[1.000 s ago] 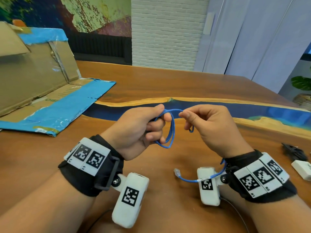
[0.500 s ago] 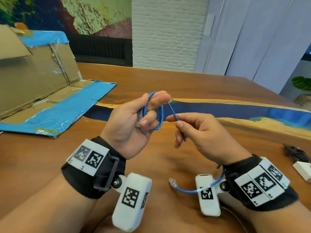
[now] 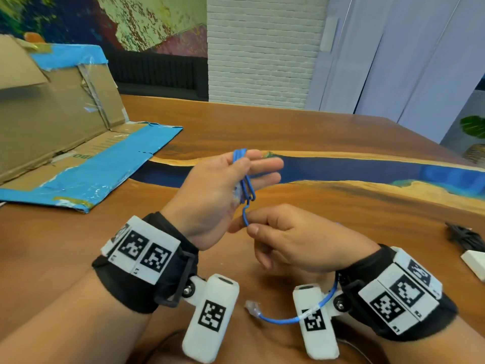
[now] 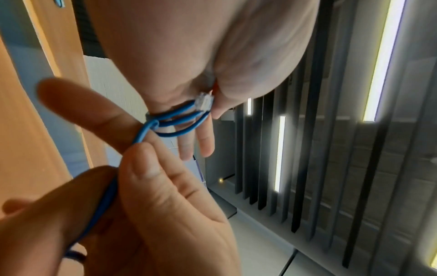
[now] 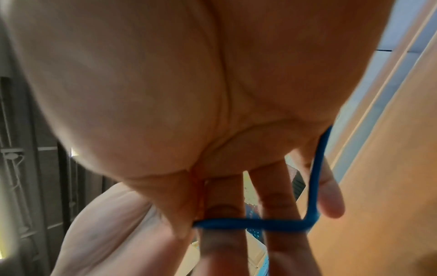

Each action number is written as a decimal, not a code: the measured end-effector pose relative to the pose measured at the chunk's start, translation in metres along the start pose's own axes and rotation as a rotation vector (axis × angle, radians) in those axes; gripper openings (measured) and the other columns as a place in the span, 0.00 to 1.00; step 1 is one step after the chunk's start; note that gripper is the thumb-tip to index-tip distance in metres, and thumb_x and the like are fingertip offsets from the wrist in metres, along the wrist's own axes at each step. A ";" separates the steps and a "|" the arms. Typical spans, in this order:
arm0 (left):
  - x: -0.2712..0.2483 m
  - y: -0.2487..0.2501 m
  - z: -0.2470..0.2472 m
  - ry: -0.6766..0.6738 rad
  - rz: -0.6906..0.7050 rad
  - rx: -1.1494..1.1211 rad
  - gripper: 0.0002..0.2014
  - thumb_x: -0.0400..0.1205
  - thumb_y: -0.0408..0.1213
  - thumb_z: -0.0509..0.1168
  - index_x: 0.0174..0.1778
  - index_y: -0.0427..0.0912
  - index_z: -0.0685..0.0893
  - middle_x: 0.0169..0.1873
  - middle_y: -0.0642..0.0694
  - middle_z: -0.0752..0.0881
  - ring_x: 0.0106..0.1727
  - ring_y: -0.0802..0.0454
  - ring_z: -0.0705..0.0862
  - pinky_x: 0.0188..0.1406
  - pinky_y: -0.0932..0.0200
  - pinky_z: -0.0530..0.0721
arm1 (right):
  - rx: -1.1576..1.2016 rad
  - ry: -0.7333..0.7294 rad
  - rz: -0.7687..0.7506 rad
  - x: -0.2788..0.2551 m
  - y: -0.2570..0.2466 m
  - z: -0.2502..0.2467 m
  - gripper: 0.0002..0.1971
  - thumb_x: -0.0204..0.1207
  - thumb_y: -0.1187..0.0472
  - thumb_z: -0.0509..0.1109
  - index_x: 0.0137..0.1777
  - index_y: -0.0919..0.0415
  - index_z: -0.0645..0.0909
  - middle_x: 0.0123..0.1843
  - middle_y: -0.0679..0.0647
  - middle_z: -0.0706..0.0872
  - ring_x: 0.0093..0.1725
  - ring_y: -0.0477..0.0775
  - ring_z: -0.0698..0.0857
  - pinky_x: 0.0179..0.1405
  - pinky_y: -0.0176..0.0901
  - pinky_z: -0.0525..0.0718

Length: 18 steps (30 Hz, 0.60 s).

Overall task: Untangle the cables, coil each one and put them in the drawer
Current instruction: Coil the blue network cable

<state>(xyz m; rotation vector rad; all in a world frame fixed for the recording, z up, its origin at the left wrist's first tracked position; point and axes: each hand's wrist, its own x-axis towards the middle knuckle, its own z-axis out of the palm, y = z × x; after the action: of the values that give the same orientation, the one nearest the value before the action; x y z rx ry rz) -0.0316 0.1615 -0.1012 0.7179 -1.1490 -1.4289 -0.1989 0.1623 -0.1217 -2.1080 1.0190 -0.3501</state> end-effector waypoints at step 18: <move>-0.001 0.005 -0.010 -0.223 -0.241 -0.016 0.16 0.85 0.42 0.54 0.31 0.44 0.73 0.21 0.51 0.58 0.20 0.50 0.59 0.40 0.52 0.78 | 0.154 0.778 -0.123 -0.021 0.022 -0.043 0.12 0.81 0.66 0.76 0.51 0.45 0.92 0.32 0.46 0.89 0.22 0.43 0.76 0.23 0.41 0.79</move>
<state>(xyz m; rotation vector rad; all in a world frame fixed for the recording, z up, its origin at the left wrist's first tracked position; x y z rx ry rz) -0.0199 0.1606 -0.1002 0.7176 -1.2522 -1.7542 -0.2466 0.1475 -0.1073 -1.9131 1.2254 -1.3365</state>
